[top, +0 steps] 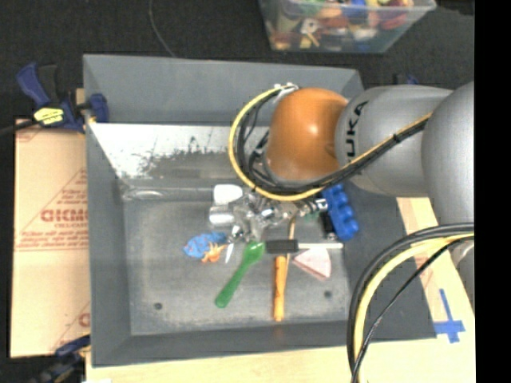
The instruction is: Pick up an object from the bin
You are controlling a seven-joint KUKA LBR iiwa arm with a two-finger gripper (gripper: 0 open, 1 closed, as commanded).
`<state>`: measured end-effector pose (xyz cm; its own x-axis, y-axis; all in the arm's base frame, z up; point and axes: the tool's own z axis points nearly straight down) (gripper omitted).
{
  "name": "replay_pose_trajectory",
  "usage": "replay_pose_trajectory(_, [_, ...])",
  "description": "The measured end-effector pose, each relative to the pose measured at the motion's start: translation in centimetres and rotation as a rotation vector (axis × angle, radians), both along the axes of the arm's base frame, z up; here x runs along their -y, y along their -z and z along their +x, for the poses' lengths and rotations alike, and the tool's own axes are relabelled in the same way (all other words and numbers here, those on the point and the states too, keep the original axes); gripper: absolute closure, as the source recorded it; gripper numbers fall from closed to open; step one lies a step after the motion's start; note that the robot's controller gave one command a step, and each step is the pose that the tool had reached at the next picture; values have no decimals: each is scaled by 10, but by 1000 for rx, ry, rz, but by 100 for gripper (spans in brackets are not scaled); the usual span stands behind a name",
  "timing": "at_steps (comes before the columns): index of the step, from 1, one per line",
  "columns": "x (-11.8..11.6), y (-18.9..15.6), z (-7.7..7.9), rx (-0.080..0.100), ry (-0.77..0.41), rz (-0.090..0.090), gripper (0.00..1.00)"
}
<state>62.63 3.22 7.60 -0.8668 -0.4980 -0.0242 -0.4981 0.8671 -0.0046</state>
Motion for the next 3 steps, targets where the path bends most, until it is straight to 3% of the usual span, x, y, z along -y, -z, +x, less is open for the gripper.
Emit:
replay_pose_trajectory(2, [0, -2, 0, 1, 4, 2, 100])
replay_pose_trajectory(3, [1, -24, -3, -8, 6, 1, 100])
